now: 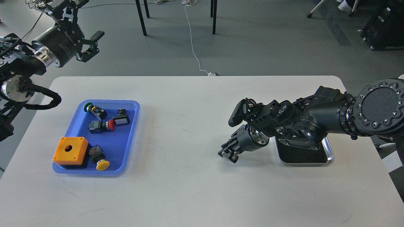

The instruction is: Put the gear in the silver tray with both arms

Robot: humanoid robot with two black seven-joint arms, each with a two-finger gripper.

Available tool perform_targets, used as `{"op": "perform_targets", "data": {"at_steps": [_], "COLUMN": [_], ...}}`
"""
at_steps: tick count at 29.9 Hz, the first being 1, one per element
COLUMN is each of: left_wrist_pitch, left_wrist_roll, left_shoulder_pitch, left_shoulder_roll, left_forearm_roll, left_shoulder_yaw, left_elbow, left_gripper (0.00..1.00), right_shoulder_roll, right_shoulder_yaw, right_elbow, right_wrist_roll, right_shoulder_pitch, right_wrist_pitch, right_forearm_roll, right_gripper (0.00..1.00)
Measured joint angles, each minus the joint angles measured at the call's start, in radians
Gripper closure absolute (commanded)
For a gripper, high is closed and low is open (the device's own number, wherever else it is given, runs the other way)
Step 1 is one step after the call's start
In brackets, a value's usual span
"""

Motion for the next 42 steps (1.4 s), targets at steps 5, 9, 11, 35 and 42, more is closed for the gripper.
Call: {"op": "perform_targets", "data": {"at_steps": [5,9,11,35,42], "left_wrist_pitch": [0.0,0.0,0.0,0.0,0.001], "left_wrist_roll": [0.0,0.0,0.0,0.0,0.0], "left_shoulder_pitch": [0.0,0.0,0.0,-0.003,-0.003], "left_shoulder_roll": [0.002,0.002,0.002,0.006,0.006], "left_forearm_roll": [0.0,0.0,0.0,0.0,0.001], "left_shoulder_yaw": [0.0,0.0,0.0,-0.001,0.001], "left_elbow": [0.0,0.0,0.0,-0.009,-0.009], "left_gripper": [0.02,0.02,0.02,0.02,0.02], "right_shoulder_roll": [0.0,0.0,0.0,-0.467,-0.553], "right_shoulder_yaw": [-0.002,-0.003,-0.003,0.013,0.024], "right_elbow": [0.001,0.01,0.026,0.143,0.135], "right_wrist_roll": [0.0,0.0,0.0,0.0,0.0], "right_shoulder_pitch": [0.002,0.011,0.026,0.168,0.071], "right_wrist_pitch": [0.0,0.001,0.001,-0.003,-0.01], "right_forearm_roll": [-0.001,-0.002,-0.002,-0.144,-0.171], "right_gripper": [0.85,0.85,0.85,0.85,0.84]}}
